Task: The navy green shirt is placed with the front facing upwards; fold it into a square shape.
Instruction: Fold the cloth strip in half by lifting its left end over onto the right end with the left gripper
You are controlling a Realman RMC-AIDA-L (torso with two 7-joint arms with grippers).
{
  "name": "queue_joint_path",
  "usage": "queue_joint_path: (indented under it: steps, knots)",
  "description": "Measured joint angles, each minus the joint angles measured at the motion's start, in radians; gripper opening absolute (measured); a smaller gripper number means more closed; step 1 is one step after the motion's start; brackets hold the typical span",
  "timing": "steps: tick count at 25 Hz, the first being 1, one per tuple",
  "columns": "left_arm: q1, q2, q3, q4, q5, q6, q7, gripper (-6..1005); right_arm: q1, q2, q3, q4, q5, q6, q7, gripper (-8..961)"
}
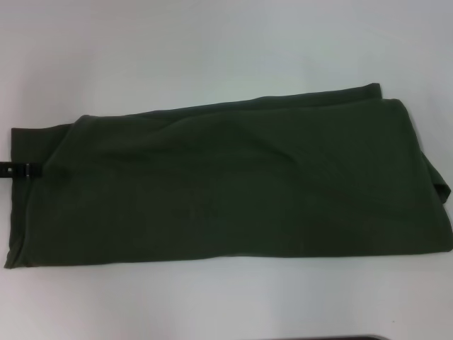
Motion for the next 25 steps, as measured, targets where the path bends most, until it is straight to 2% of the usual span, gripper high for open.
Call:
queue_joint_path:
  steps: [15, 25]
  knots:
    - [-0.03, 0.01, 0.004, -0.041, 0.066, -0.019, 0.003, 860, -0.006, 0.001, 0.001, 0.0, 0.0, -0.001, 0.011, 933]
    - [-0.042, 0.012, 0.038, -0.066, 0.081, -0.021, 0.001, 860, -0.005, -0.002, 0.001, 0.0, 0.016, -0.001, 0.019, 934]
